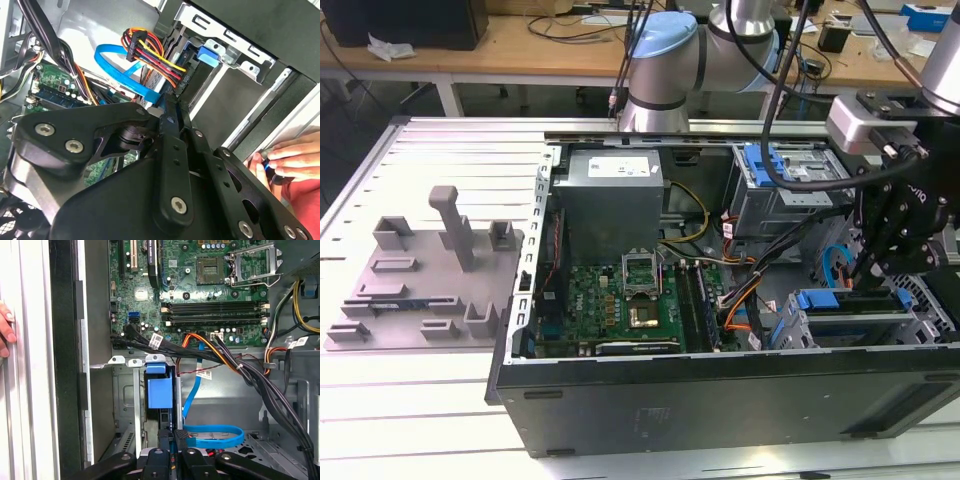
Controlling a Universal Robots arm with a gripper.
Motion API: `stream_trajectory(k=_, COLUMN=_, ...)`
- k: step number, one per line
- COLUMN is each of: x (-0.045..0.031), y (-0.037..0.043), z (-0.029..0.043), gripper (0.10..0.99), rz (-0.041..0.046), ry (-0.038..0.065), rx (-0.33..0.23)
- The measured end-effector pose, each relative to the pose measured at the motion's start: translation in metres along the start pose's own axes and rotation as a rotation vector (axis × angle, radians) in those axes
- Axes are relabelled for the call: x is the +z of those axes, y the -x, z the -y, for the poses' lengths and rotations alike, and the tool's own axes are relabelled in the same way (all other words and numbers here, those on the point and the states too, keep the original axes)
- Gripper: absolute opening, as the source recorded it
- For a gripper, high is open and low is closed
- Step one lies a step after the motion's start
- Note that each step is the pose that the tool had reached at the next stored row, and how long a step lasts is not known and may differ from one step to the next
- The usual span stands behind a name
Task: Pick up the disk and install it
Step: 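Insert the second disk wire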
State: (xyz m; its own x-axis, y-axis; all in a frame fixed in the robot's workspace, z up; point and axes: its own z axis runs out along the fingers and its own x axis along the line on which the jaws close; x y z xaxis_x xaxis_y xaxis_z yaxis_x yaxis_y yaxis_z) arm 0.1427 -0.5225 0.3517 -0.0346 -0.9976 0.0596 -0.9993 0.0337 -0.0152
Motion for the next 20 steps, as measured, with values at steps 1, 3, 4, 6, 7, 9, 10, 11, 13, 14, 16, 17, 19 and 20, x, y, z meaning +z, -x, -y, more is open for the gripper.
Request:
stream_trajectory(k=1, x=0.0003, y=0.0000, z=0.0000, gripper=0.161, rz=0.0000, ry=0.000, rx=0.000)
stream_trajectory(k=3, x=0.0012, y=0.0000, z=0.0000, gripper=0.161, rz=0.0000, ry=0.000, rx=0.000)
stream_trajectory(k=4, x=0.0016, y=0.0001, z=0.0000, gripper=0.161, rz=0.0000, ry=0.000, rx=0.000)
stream_trajectory(k=6, x=0.0022, y=0.0001, z=0.0001, gripper=0.161, rz=0.0000, ry=0.000, rx=0.000)
stream_trajectory(k=7, x=0.0024, y=0.0001, z=0.0001, gripper=0.161, rz=0.0000, ry=0.000, rx=0.000)
stream_trajectory(k=9, x=0.0031, y=0.0002, z=0.0002, gripper=0.161, rz=0.0000, ry=0.000, rx=0.000)
stream_trajectory(k=10, x=0.0036, y=0.0002, z=0.0002, gripper=0.161, rz=0.0000, ry=0.000, rx=0.000)
stream_trajectory(k=11, x=0.0039, y=0.0002, z=0.0002, gripper=0.161, rz=0.0001, ry=0.000, rx=0.000)
stream_trajectory(k=13, x=0.0044, y=0.0002, z=0.0002, gripper=0.161, rz=0.0000, ry=0.000, rx=0.000)
stream_trajectory(k=14, x=0.0046, y=0.0002, z=0.0002, gripper=0.161, rz=-0.0001, ry=0.000, rx=0.000)
stream_trajectory(k=16, x=0.0052, y=0.0002, z=0.0002, gripper=0.161, rz=-0.0001, ry=0.000, rx=0.000)
stream_trajectory(k=17, x=0.0056, y=0.0001, z=0.0002, gripper=0.161, rz=-0.0001, ry=0.000, rx=0.000)
stream_trajectory(k=19, x=0.0061, y=0.0001, z=0.0003, gripper=0.161, rz=0.0000, ry=0.000, rx=0.000)
stream_trajectory(k=20, x=0.0069, y=0.0000, z=0.0004, gripper=0.161, rz=0.0000, ry=0.000, rx=0.000)
